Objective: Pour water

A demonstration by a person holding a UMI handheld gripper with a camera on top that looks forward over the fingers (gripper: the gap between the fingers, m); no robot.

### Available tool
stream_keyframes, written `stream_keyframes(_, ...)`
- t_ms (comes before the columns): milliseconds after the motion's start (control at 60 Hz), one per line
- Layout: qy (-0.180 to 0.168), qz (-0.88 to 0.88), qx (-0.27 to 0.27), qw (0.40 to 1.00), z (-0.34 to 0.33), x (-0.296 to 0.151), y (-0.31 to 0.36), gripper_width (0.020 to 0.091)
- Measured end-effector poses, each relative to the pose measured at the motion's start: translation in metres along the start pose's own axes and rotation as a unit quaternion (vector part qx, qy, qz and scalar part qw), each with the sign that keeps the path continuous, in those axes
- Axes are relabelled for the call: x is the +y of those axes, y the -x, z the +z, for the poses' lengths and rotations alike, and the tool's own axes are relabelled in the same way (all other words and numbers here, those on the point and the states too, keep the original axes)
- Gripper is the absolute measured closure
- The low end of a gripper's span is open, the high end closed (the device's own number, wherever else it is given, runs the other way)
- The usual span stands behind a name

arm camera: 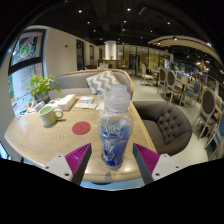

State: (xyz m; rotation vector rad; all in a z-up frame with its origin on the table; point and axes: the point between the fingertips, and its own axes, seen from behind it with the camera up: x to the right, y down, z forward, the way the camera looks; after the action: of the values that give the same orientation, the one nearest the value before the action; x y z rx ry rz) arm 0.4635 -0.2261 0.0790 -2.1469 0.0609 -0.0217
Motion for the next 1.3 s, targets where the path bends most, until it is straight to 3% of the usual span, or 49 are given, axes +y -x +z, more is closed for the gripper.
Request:
stream_keyframes(133, -0.021, 0.013, 0.004, 1.0, 0.034, -0.012, -0.006, 0.0294)
stream_keyframes(217, -0.032, 0.016, 0.003, 0.999, 0.045, -0.016, -0.006, 0.044)
stream_keyframes(283, -0.039, 0.013, 0.005, 0.999, 0.05, -0.017, -0.005, 0.0604)
stream_keyframes(500, -0.052, -0.007, 0.009, 0.999, 0.052, -0.023, -0.001, 0.0706)
stream_keyframes(817, -0.05, -0.057, 0.068, 0.995, 0.055, -0.049, 0.01, 0.0728)
stream_keyframes(1083, -0.088, -0.247, 0.186, 0.947, 0.042, -0.18, 0.074, 0.0728)
stream_keyframes(1300, -0.099, -0.517, 0.263, 0.809, 0.073, -0.269, 0.175, 0.0728)
